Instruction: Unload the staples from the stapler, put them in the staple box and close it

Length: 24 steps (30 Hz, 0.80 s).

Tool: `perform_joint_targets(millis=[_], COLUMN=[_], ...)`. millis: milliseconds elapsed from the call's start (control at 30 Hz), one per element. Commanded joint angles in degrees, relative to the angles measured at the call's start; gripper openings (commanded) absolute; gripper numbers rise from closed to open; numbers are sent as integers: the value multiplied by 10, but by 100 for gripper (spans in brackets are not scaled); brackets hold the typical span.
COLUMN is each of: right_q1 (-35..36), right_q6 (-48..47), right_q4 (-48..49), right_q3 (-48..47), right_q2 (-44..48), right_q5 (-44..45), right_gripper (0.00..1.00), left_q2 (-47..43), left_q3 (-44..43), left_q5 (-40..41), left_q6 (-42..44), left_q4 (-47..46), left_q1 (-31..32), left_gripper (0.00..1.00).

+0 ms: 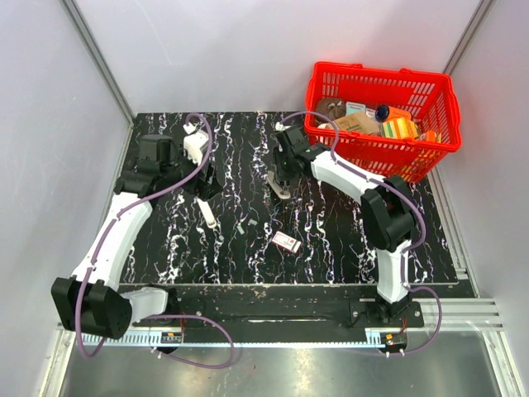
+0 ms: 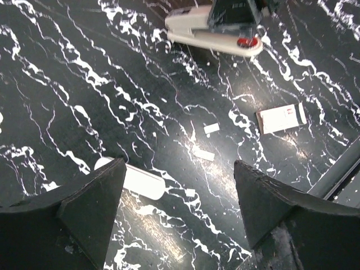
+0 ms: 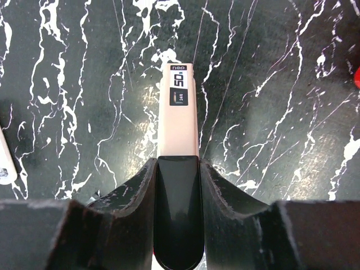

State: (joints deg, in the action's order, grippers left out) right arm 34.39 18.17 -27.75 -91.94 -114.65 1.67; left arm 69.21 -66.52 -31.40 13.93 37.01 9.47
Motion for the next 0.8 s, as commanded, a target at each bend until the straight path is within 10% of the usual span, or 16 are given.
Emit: perform_joint_targets(millis=[0,333,500,667,767], right_q1=[8,38,38,38,38], right_q6=[-29,-33,-7,9,23], right_q4=[54,68,56,36,4], right_q3=[-41,-20,10,40,62], right_q2=[4,-29,-1,57,101], right_q5=[35,84,48,43,57], right_gripper=[0,1,51,82,84], left_q2=[-20,-18,-9,11,35], left_q3=[28,56,57,52,46], left_q5=[29,31,15,41,54], left_q6=[16,41,72,101,115], left_q4=[0,-2,-2,-2,-4], left_q1=[-3,-3,17,108,170], left_gripper=[82,83,83,83,83])
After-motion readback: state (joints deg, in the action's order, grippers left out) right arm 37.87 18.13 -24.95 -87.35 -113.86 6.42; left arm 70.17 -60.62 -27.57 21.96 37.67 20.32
